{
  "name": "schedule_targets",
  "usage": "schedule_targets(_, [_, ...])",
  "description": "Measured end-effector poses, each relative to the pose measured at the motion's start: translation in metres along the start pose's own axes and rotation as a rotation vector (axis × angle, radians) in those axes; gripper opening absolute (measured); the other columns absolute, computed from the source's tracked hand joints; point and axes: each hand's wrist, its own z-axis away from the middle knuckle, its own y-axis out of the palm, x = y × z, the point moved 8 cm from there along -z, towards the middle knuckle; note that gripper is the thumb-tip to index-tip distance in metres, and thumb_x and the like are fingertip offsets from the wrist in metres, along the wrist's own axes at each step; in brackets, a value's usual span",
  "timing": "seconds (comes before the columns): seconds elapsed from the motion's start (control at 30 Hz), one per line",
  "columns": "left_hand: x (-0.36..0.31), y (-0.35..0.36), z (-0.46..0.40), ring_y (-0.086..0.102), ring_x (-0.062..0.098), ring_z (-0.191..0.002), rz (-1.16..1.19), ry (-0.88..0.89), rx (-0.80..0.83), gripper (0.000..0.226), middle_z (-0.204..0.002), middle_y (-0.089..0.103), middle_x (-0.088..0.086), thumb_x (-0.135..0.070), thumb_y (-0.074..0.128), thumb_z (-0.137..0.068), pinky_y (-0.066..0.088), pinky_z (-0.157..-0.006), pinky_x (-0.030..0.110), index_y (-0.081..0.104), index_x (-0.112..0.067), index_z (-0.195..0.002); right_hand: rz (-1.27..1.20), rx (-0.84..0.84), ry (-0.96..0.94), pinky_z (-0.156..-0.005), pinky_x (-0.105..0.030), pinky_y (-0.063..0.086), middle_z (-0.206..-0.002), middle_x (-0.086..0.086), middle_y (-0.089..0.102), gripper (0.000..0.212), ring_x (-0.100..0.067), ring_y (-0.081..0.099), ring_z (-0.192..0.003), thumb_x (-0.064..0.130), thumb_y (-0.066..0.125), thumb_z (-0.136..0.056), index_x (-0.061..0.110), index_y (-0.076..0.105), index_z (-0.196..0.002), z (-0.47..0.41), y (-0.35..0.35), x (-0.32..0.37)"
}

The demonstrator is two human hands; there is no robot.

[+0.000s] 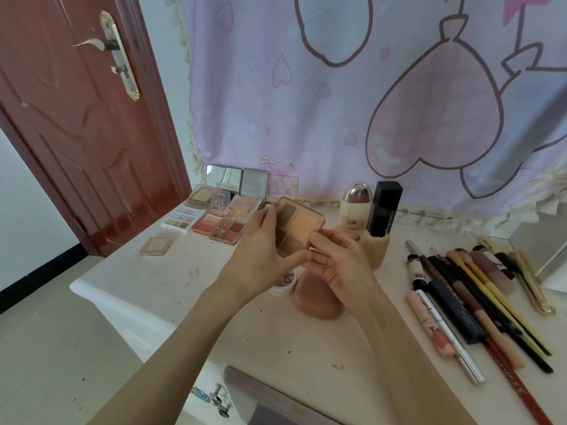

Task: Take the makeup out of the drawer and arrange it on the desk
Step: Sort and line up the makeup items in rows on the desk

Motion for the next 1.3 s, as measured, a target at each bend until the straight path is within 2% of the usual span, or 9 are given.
schedule_targets(0.33, [-0.011,-0.010,0.006,0.023,-0.012,-0.114,0.075,0.161,0.072,0.089,-0.136,0.029,-0.009,-0.018,0.075,-0.073,0.012,-0.086,-0.011,0.023,-0.012,-0.145,-0.140,0.181,0.318,-0.070,-0.035,0.057,-0.100,-0.017,0.069,0.061,-0.030,0.069,-0.090,0.051,0.060,-0.073,0.008,0.063,-0.115,0.007,0.021,-0.014])
schedule_targets(0.43, [-0.015,-0.008,0.009,0.022,-0.017,-0.114,0.104,0.189,0.100,0.089,-0.135,0.026,-0.016,-0.014,0.075,-0.072,0.012,-0.088,-0.010,0.024,-0.013,-0.145,-0.157,0.234,0.328,-0.069,-0.034,0.057,-0.092,-0.016,0.071,0.060,-0.027,0.070,-0.083,0.049,0.054,-0.079,0.006,0.055,-0.122,0.011,0.026,-0.012])
schedule_targets(0.57, [-0.015,-0.009,0.008,0.025,-0.016,-0.121,0.165,0.189,0.111,0.085,-0.142,0.030,-0.015,-0.024,0.076,-0.074,0.016,-0.090,-0.008,0.028,-0.018,-0.145,-0.178,0.290,0.280,-0.089,-0.042,0.052,-0.126,-0.023,0.056,0.057,-0.034,0.057,-0.112,0.046,0.054,-0.082,0.011,0.055,-0.127,0.014,0.035,-0.009])
schedule_targets(0.77, [-0.013,-0.016,0.004,0.026,-0.015,-0.129,0.174,0.216,0.159,0.088,-0.144,0.034,-0.020,-0.045,0.076,-0.066,0.022,-0.107,0.009,0.034,-0.026,-0.141,-0.124,0.232,0.235,-0.098,-0.047,0.045,-0.112,-0.021,0.064,0.039,-0.034,0.064,-0.102,0.044,0.059,-0.076,0.017,0.073,-0.100,0.010,0.032,-0.011])
schedule_targets(0.87, [-0.008,-0.017,0.001,0.026,-0.014,-0.130,0.247,0.172,0.232,0.080,-0.141,0.032,-0.025,-0.030,0.077,-0.071,0.023,-0.114,0.023,0.033,-0.032,-0.137,-0.119,0.233,0.221,-0.094,-0.047,0.048,-0.108,-0.017,0.068,0.040,-0.031,0.066,-0.098,0.046,0.066,-0.068,0.019,0.075,-0.096,0.009,0.031,-0.010])
schedule_targets(1.0, [-0.006,-0.025,0.000,0.037,-0.012,-0.125,0.384,0.120,0.287,0.054,-0.137,0.046,-0.016,-0.026,0.071,-0.075,0.030,-0.109,0.018,0.049,-0.037,-0.123,-0.194,0.254,0.228,-0.080,-0.043,0.055,-0.112,-0.023,0.065,0.053,-0.036,0.065,-0.100,0.045,0.073,-0.063,0.011,0.072,-0.104,0.008,0.033,-0.010])
schedule_targets(1.1, [-0.010,-0.041,-0.004,0.061,-0.007,-0.092,0.499,0.122,0.235,0.037,-0.106,0.070,-0.009,-0.011,0.061,-0.085,0.045,-0.082,0.010,0.056,-0.022,-0.119,-0.245,0.251,0.243,-0.085,-0.046,0.053,-0.117,-0.031,0.059,0.063,-0.044,0.061,-0.103,0.041,0.070,-0.069,0.001,0.061,-0.117,0.007,0.032,-0.010])
schedule_targets(1.17, [-0.004,-0.057,-0.012,0.059,0.014,-0.071,0.534,0.098,0.114,0.031,-0.084,0.072,-0.005,-0.015,0.060,-0.083,0.045,-0.072,0.026,0.062,-0.017,-0.114,-0.251,0.261,0.256,-0.092,-0.050,0.050,-0.119,-0.033,0.057,0.059,-0.046,0.058,-0.107,0.038,0.069,-0.070,-0.001,0.063,-0.114,0.007,0.033,-0.011])
schedule_targets(1.3, [0.021,-0.078,-0.038,0.069,0.015,-0.081,0.630,-0.058,-0.066,0.023,-0.100,0.069,0.020,-0.003,0.059,-0.085,0.056,-0.079,0.026,0.066,-0.010,-0.106,-0.205,0.217,0.292,-0.088,-0.048,0.052,-0.119,-0.029,0.058,0.050,-0.044,0.056,-0.112,0.029,0.060,-0.076,0.000,0.061,-0.117,0.002,0.035,-0.014])
